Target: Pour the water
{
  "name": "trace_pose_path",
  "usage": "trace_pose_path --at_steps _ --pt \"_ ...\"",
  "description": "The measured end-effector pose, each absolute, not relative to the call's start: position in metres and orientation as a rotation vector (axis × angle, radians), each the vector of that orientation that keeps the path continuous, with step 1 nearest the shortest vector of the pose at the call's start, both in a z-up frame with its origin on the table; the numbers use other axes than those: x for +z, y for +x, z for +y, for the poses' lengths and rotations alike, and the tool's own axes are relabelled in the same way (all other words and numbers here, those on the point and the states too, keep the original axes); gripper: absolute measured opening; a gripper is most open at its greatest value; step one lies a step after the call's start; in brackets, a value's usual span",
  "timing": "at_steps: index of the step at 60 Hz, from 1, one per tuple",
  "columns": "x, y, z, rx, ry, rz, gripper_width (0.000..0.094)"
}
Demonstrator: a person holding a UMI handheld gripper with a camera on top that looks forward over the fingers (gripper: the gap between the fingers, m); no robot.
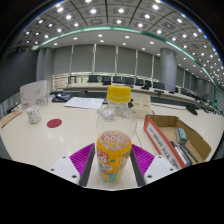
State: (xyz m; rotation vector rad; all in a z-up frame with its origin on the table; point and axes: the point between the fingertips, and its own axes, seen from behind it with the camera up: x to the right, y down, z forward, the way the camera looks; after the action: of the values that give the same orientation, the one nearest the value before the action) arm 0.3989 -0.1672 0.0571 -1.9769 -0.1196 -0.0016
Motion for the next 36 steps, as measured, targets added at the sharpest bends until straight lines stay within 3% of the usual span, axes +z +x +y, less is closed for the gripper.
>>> trace_pose_path --at_steps 4,17,27,36 --pt "0.056 0.399 -0.161 -0.016 -1.958 -0.119 0.0524" --pt "0.056 0.392 -0.156 -0.006 -1.955 -0.142 0.0413" --pt "0.064 0.398 -0.15 -0.139 -1.983 -0.156 0.0397" --pt "0.107 0.385 -0.122 -0.313 -1.939 -0.225 0.0398"
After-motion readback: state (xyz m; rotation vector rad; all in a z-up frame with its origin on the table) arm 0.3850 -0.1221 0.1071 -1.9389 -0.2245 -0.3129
